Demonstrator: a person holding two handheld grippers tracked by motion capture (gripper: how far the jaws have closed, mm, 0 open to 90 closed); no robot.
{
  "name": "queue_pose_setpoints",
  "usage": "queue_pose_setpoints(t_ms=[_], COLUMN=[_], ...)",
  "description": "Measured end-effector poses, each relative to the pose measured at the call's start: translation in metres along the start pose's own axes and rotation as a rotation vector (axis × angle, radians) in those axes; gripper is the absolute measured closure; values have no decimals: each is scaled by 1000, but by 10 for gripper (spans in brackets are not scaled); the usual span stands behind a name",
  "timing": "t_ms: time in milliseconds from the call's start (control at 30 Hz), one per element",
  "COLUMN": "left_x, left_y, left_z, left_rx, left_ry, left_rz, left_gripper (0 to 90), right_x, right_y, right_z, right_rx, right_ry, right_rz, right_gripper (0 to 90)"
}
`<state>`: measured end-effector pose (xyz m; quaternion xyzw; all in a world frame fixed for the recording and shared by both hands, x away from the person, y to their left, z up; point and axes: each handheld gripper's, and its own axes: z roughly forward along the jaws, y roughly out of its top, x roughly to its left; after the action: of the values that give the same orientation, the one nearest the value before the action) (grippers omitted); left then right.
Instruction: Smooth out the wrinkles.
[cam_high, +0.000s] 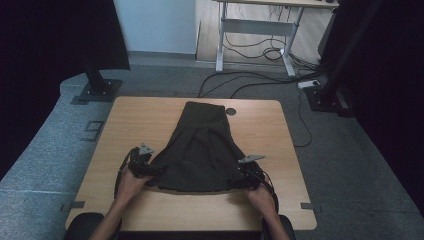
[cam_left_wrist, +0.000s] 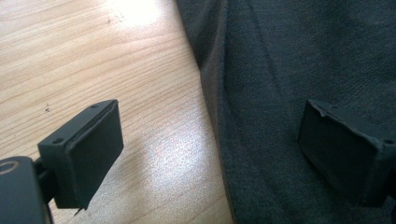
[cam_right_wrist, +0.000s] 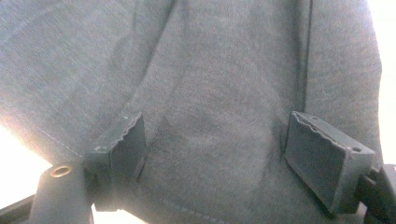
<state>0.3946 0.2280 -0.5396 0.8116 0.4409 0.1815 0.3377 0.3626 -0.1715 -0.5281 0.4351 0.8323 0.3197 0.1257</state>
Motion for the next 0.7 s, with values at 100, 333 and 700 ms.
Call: queue_pose_setpoints(t_ms=[100, 333, 700], left_x=[-1, -15, -56], left_y=[1, 12, 24], left_z=[-1, -13, -20], left_rx=[-2, -36, -44], left_ry=[6, -3, -65], left_rz=[3, 40, 114], left_gripper=[64, 56, 53], right_x=[-2, -13, -38], right_y=[7, 37, 101], right_z=[-3, -6, 25], right_rx=[-7, -46, -64], right_ry=[5, -4, -38], right_rz=[-6, -17, -25], right_gripper=[208, 212, 216])
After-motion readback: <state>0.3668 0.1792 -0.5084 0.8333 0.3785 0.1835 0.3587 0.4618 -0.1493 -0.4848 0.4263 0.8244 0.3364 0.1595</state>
